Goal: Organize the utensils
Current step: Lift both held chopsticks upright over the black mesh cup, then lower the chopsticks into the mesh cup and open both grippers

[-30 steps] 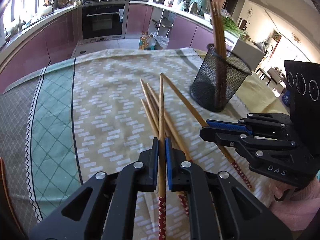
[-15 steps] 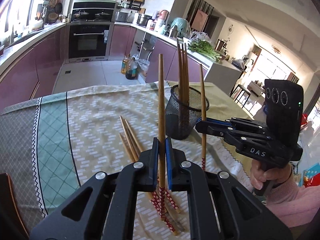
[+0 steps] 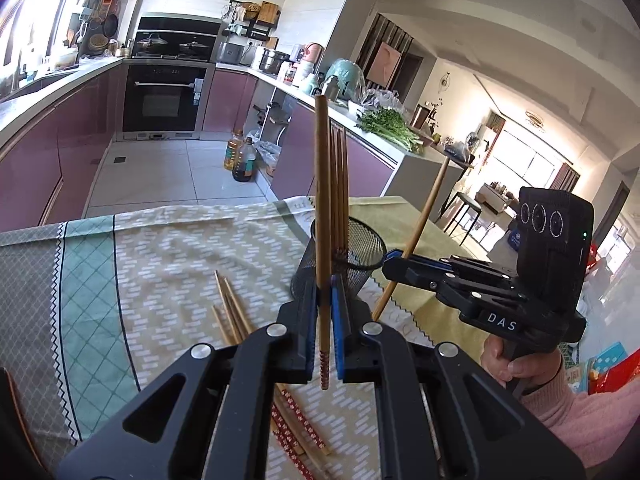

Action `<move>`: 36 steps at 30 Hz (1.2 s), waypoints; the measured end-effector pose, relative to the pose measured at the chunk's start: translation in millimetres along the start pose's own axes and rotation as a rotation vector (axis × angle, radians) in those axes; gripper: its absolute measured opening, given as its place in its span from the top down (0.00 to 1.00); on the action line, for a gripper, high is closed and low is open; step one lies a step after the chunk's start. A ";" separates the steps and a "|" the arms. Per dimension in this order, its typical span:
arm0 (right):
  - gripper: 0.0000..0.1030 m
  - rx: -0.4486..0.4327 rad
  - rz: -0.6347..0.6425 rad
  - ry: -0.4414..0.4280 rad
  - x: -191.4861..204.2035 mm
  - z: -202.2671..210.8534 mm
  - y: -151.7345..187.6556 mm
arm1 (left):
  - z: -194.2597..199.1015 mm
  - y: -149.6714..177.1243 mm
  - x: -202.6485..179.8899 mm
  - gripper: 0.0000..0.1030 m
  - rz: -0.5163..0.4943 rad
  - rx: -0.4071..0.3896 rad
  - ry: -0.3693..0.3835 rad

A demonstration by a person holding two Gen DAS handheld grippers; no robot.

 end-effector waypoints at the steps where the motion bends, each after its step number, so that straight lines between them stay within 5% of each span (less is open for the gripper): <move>1: 0.94 -0.005 0.002 0.002 -1.1 0.8 -2.6 | -1.6 -3.0 -1.5 0.93 -0.001 -0.005 0.002; 36: 0.94 -0.196 0.105 0.096 -34.1 22.0 -96.9 | -42.1 -101.7 -54.6 0.93 -0.126 -0.153 0.014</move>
Point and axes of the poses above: each gripper's, at about its wrist camera, not at the fingertips, and z roughly against the way its jaws point, x to its left, y to its underside, the point moved 10 cm from there along -z, roughly the way its jaws point, and after that the axes turned 10 degrees about -x, right-handed, at the moved point
